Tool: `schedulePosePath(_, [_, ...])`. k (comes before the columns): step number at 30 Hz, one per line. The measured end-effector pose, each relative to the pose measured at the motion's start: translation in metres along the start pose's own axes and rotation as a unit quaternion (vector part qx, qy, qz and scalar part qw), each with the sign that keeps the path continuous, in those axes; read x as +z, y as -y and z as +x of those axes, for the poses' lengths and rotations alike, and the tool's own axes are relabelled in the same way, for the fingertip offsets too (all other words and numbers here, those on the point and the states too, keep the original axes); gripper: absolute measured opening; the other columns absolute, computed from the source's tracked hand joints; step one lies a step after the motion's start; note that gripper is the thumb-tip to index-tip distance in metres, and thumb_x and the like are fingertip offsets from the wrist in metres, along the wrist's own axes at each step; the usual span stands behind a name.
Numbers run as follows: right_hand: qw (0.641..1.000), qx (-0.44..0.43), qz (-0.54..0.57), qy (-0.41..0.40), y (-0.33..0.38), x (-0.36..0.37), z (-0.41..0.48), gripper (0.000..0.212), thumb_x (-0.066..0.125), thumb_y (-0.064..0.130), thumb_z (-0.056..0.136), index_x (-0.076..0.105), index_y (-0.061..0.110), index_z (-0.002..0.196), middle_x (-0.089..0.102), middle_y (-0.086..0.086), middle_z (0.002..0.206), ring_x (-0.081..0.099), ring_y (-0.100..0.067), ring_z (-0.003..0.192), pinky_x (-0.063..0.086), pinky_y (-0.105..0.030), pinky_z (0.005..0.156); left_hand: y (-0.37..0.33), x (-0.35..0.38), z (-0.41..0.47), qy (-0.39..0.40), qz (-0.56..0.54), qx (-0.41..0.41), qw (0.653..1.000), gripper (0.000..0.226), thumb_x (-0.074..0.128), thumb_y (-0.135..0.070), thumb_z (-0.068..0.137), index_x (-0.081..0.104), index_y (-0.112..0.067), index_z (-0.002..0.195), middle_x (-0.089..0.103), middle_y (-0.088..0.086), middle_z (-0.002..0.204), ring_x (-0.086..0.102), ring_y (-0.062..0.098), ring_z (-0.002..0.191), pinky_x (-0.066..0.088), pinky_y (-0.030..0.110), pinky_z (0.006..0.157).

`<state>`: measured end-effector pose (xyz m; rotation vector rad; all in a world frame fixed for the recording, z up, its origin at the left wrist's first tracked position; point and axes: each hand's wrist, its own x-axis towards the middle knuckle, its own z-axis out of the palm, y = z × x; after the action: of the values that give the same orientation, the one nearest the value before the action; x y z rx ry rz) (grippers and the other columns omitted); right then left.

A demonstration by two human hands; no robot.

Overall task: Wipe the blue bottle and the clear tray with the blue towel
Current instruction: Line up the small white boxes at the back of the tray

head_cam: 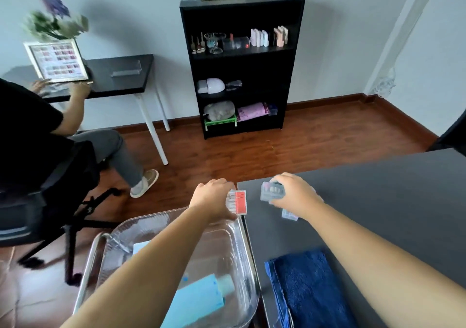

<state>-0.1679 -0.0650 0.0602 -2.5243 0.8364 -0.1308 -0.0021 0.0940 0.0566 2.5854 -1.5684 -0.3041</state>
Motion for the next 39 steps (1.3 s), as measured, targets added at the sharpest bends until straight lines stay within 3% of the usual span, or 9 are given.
schedulePosePath(5, [0.997,-0.061,0.010,0.043,0.064,0.038,0.015,0.036,0.071,0.026,0.075,0.060,0.024,0.109,0.057,0.007,0.109,0.055,-0.018,0.096,0.047,-0.033,0.072,0.067,0.000,-0.043,0.001,-0.006,-0.077,0.997,0.061,0.074,-0.057,0.058,0.055,-0.033,0.110,0.056,-0.010,0.103,0.052,0.015,0.101,0.032,0.031,0.075])
schedulePosePath(12, [0.987,-0.112,-0.012,0.114,0.115,0.105,0.022,0.037,0.074,0.028,0.073,0.061,0.023,0.107,0.059,0.004,0.107,0.055,-0.017,0.100,0.046,-0.031,0.077,0.127,0.036,-0.079,0.043,-0.031,-0.131,0.990,0.065,0.076,-0.050,0.059,0.056,-0.029,0.117,0.059,-0.005,0.112,0.054,0.019,0.108,0.040,0.033,0.084])
schedulePosePath(18, [0.982,-0.092,-0.037,0.161,0.114,0.162,0.028,0.034,0.072,0.027,0.074,0.061,0.022,0.107,0.060,0.003,0.107,0.056,-0.018,0.101,0.040,-0.026,0.074,0.148,0.083,-0.077,0.060,-0.054,-0.135,0.988,0.067,0.078,-0.051,0.061,0.056,-0.027,0.119,0.060,-0.002,0.118,0.055,0.021,0.109,0.040,0.036,0.091])
schedulePosePath(26, [0.980,-0.065,-0.074,0.173,0.099,0.230,0.042,0.033,0.074,0.022,0.075,0.059,0.022,0.104,0.058,0.003,0.105,0.055,-0.018,0.103,0.046,-0.031,0.077,0.168,0.145,-0.057,0.086,-0.054,-0.112,0.989,0.066,0.076,-0.047,0.066,0.054,-0.023,0.123,0.059,0.001,0.119,0.051,0.022,0.112,0.036,0.035,0.097])
schedulePosePath(39, [0.975,-0.075,-0.095,0.185,0.098,0.260,0.058,0.043,0.072,0.018,0.077,0.056,0.017,0.118,0.056,-0.001,0.117,0.050,-0.022,0.114,0.050,-0.038,0.085,0.184,0.176,-0.053,0.050,-0.043,-0.119,0.991,0.058,0.074,-0.048,0.067,0.056,-0.021,0.115,0.061,-0.001,0.116,0.052,0.023,0.110,0.031,0.034,0.100])
